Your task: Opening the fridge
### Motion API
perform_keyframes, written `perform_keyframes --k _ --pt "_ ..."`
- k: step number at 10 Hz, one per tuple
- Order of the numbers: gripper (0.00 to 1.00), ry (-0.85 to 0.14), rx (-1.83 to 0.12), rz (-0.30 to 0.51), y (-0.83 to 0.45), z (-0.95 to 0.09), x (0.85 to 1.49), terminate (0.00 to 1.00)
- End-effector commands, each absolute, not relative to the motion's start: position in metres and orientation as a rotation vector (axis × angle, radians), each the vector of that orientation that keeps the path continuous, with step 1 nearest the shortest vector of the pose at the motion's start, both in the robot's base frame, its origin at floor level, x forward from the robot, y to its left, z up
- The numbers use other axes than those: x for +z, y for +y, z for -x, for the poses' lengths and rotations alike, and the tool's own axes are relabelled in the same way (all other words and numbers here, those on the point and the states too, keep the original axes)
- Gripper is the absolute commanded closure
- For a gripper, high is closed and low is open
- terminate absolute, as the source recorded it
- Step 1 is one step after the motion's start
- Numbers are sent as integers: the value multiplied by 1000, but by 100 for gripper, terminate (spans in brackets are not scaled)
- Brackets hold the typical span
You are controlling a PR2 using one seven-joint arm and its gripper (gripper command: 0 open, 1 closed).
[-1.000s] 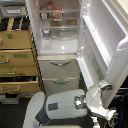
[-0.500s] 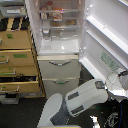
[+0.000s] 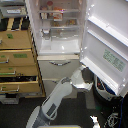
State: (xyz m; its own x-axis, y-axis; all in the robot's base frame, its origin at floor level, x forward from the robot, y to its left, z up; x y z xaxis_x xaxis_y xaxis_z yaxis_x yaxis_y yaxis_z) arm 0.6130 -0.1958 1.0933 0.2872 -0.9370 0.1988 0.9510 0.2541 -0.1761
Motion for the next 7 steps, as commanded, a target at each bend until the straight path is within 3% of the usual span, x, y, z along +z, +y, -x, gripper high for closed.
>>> perform_keyframes --k 1,4,6,7 --pt "0 -45 -987 194 239 -579 976 0" --pt "0 -64 -706 123 361 -549 955 0" --pt "0 -99 -645 117 396 -530 955 0" --pt "0 -142 -600 141 405 -518 960 100"
